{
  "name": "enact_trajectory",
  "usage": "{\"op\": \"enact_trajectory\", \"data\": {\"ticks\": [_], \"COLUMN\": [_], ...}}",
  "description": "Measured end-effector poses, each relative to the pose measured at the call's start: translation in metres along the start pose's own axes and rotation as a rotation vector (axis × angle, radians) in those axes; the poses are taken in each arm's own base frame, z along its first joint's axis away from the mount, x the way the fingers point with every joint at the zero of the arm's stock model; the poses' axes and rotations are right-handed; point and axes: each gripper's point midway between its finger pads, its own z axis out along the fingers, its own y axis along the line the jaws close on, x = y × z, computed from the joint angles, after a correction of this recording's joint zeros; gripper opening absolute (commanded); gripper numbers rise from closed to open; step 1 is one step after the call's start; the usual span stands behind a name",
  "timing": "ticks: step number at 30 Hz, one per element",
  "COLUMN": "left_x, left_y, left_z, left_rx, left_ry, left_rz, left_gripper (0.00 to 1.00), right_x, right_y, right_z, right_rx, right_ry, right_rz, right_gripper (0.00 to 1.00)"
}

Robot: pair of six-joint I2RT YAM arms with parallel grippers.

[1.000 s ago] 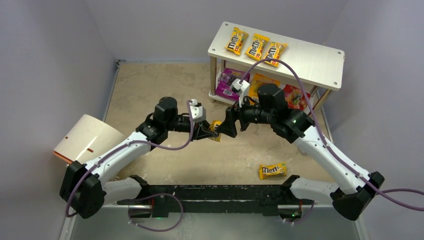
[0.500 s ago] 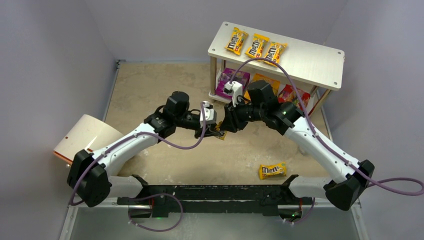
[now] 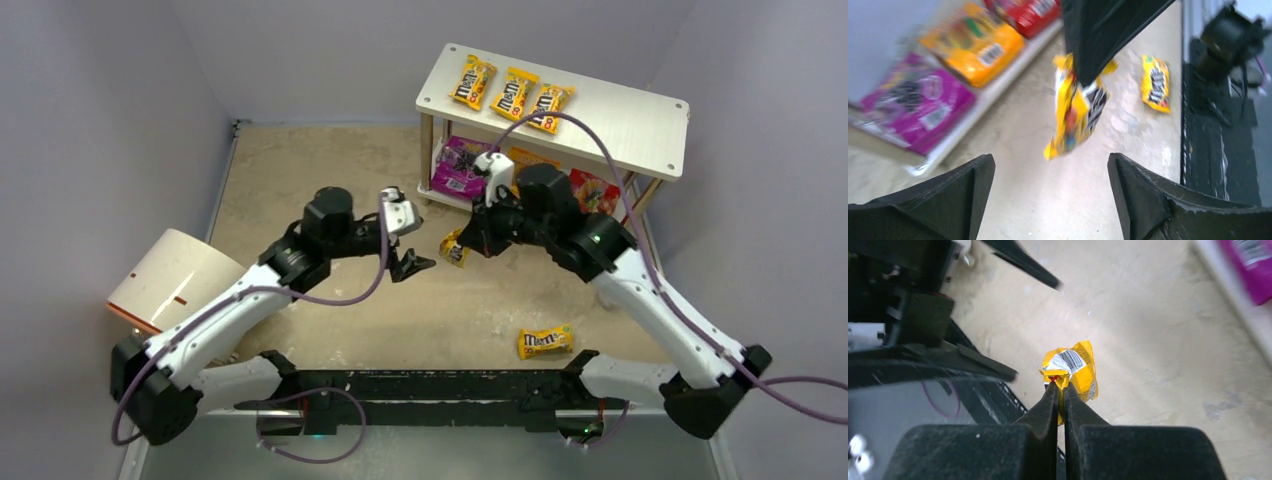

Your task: Place and organize the candy bags onto the shelf

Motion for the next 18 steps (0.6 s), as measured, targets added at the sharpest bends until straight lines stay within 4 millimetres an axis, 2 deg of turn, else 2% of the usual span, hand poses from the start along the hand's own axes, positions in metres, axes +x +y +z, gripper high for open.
{"op": "enact_trajectory", "data": {"ticks": [3, 7, 9, 10, 13, 15, 18], "left_x": [-0.037, -0.084, -0.099, -0.105, -0.11, -0.106, -0.098], "left_y": [0.011, 0.017, 0.017, 0.017, 0.021, 0.026, 0.032], "left_z": [-0.035, -0.1, -0.125, -0.136, -0.15, -0.149, -0.144], "left_rx": [-0.188, -0.441, -0.52, -0.554, -0.616, -0.639, -0.656], "left_ry": [-0.107, -0.326, -0.42, -0.463, -0.519, -0.512, -0.484], "left_rz": [0.009, -0.008, -0.021, -0.029, -0.065, -0.095, -0.125], "left_gripper": [0.91, 0.93, 0.94, 0.94, 0.95, 0.96, 0.96], "right_x": [-0.026, -0.08, -0.109, -0.119, -0.162, -0.19, -0.222], "right_y": [0.004, 0.014, 0.015, 0.013, 0.0, -0.013, -0.036], "right_z": [-0.036, -0.107, -0.146, -0.159, -0.196, -0.207, -0.208], "right_rx": [0.045, 0.091, 0.124, 0.147, 0.249, 0.332, 0.462], "right_ry": [-0.164, -0.515, -0.713, -0.781, -0.995, -1.112, -1.223], "right_rz": [-0.008, -0.004, 0.02, 0.036, 0.102, 0.151, 0.205], "right_gripper": [0.0, 0.0, 0.0, 0.0, 0.0, 0.0, 0.0]}}
